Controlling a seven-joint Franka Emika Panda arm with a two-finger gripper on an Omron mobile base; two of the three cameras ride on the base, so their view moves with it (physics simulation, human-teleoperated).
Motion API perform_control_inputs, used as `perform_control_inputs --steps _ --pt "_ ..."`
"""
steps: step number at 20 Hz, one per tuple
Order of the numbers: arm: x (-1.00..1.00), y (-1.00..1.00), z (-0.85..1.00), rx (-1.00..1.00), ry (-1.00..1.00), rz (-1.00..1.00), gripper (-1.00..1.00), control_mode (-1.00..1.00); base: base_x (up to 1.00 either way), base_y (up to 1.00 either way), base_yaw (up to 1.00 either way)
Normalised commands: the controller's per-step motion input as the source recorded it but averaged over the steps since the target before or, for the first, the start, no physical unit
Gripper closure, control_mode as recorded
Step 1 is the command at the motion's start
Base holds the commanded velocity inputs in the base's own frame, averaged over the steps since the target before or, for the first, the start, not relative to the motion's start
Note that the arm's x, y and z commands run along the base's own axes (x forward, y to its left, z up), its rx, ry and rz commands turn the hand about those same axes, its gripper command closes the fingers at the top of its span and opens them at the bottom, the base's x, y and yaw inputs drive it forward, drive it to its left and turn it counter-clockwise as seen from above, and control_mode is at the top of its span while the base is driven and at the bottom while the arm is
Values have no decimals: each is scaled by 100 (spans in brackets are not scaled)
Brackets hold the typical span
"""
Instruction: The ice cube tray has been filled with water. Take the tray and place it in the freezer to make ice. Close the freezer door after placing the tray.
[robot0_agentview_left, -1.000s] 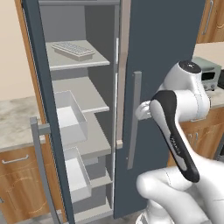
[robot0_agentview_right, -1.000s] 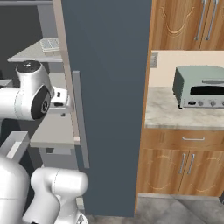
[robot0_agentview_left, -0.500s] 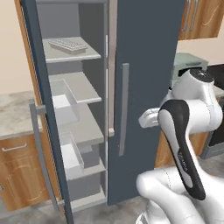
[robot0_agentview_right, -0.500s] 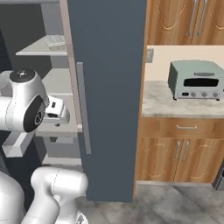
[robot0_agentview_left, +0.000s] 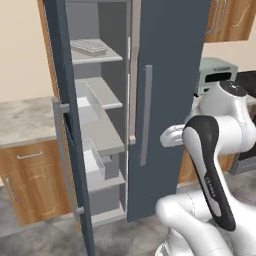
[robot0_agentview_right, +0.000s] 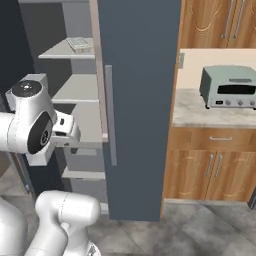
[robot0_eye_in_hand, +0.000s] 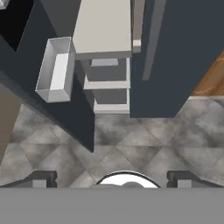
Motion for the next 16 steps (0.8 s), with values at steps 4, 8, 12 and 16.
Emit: perform_control_inputs --steps 4,8,12,16 --pt "0 0 0 0 0 0 -100 100 -23 79 7" --pt "0 8 0 0 0 0 -100 -100 0 46 1" --pt "-36 54 17 -2 -15 0 -100 -100 0 0 0" --pt "-56 83 26 -8 -24 -1 -100 -100 0 0 0"
